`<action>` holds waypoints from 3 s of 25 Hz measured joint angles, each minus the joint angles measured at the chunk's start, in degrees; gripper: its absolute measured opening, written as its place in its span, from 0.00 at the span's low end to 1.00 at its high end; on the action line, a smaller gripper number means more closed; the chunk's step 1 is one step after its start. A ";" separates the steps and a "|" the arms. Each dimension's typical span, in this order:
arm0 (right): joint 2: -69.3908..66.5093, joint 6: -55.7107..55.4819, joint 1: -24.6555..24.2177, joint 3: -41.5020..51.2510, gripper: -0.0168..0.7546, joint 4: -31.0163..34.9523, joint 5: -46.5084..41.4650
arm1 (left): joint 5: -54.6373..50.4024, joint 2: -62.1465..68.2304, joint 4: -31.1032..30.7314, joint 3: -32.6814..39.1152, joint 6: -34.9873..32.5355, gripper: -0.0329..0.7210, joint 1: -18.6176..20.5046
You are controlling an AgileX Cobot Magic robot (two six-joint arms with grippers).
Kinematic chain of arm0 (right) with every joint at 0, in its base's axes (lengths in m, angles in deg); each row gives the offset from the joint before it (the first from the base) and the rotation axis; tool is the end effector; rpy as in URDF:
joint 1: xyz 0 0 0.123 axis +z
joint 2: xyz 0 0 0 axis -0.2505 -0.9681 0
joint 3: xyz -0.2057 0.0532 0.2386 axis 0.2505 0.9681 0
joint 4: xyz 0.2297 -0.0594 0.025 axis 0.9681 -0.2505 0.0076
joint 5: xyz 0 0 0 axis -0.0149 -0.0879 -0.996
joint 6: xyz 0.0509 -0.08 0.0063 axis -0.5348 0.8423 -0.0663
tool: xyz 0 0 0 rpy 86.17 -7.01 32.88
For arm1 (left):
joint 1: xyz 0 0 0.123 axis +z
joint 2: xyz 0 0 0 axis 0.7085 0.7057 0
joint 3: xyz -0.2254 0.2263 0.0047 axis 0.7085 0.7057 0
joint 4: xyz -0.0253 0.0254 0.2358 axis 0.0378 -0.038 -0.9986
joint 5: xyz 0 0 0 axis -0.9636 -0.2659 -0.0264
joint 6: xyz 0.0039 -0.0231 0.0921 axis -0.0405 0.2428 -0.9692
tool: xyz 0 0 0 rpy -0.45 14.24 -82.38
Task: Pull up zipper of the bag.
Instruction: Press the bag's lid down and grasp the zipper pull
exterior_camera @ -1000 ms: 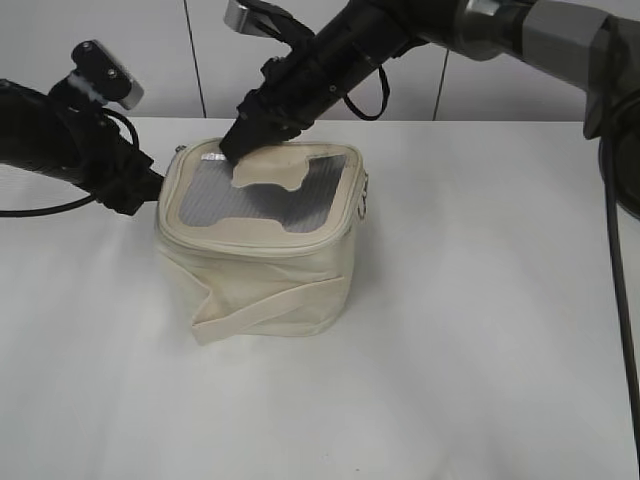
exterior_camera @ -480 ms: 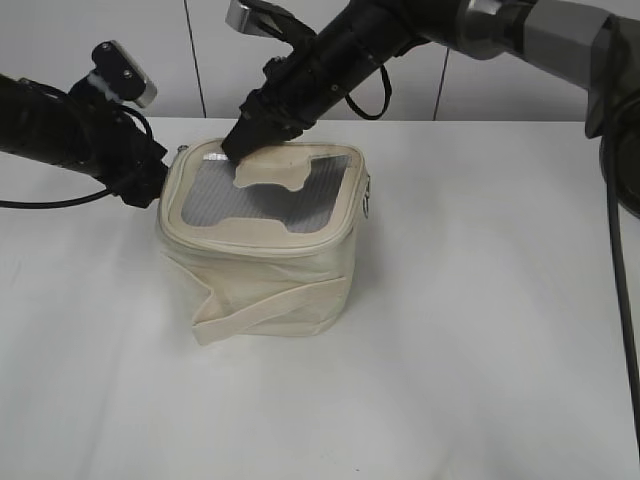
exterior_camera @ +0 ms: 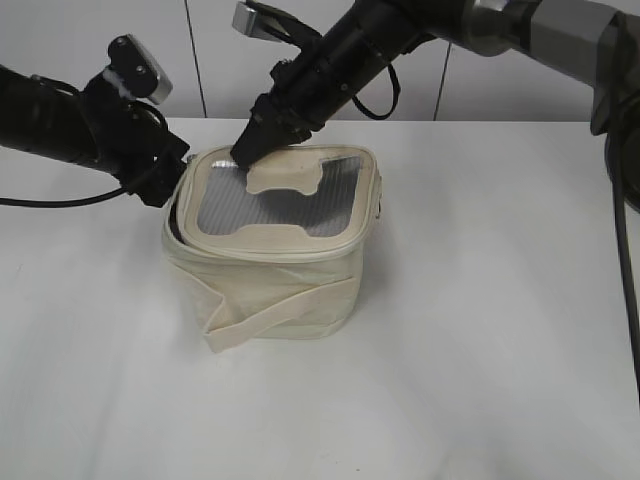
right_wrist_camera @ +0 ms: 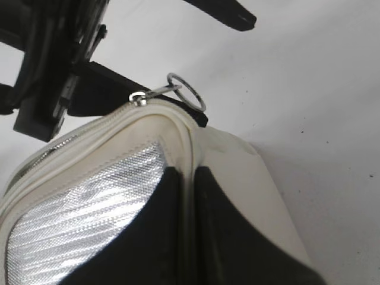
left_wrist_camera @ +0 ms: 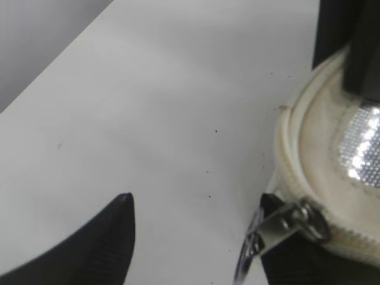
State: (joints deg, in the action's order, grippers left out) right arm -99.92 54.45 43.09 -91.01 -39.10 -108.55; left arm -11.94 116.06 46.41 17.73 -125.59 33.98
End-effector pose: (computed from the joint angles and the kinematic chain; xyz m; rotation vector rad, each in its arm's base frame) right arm 0.4446 0.3128 0.2137 -1.2742 2.2648 0.9964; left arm 0.3794 -0.1199 0.2078 1.2512 1.9433 -0.3027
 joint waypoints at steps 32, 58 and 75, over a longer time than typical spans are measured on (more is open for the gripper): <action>-0.05 -6.45 1.44 0.09 0.08 3.13 0.61 | 0.21 -17.18 -21.51 15.63 28.66 0.06 -0.10; -0.16 -10.70 1.14 0.36 0.08 3.43 1.80 | -11.70 -28.48 -45.06 20.23 59.95 0.06 -8.56; -0.16 -11.77 0.61 0.36 0.08 3.38 4.45 | -6.38 -31.44 -44.52 24.90 65.01 0.23 -12.41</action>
State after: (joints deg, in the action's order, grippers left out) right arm -100.08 42.68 43.70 -90.65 -35.72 -104.10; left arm -18.32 84.61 1.89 42.63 -60.58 21.57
